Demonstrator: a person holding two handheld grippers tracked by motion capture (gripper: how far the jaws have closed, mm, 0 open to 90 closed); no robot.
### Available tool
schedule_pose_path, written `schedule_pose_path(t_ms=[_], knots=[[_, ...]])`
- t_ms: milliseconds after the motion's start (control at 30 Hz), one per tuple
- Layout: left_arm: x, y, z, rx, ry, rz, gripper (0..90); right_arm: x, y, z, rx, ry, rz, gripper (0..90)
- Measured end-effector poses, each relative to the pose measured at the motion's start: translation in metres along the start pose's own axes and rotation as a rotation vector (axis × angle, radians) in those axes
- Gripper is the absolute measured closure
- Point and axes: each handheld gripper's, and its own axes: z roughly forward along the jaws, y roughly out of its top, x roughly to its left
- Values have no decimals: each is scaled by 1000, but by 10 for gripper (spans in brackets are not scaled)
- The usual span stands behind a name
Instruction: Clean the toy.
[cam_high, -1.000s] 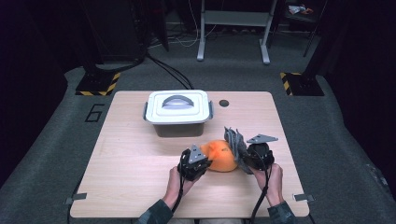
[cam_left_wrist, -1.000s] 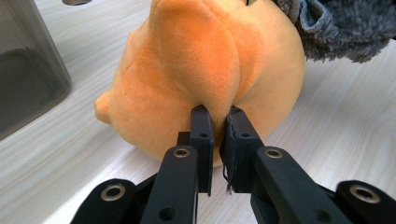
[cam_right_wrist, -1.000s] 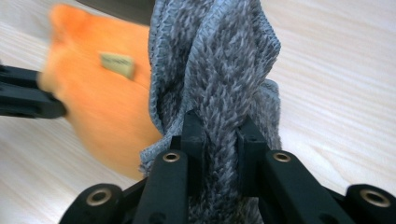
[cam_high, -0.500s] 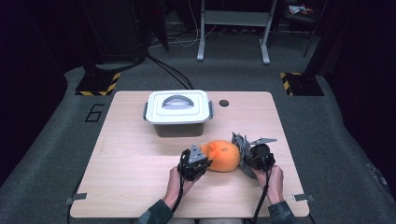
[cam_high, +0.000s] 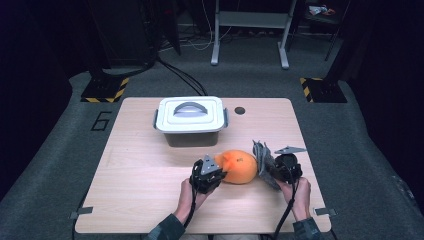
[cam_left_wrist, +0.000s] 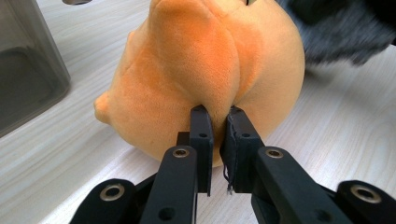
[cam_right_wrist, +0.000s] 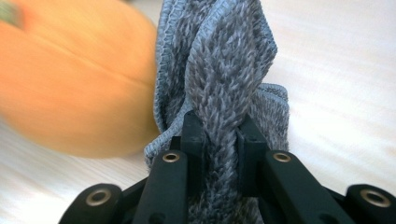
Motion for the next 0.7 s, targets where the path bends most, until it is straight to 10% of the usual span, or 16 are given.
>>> schedule_pose_path(t_ms=[267,467,700], knots=[[0,0,0,-3,5,-2,823,26,22,-37,-119,75,-66,771],[1,0,0,1,2,-3,813,42,26,-16,-51,96,-133,772],[2,-1,1,-5,5,0,668,42,27,-10,-53,83,-97,773]])
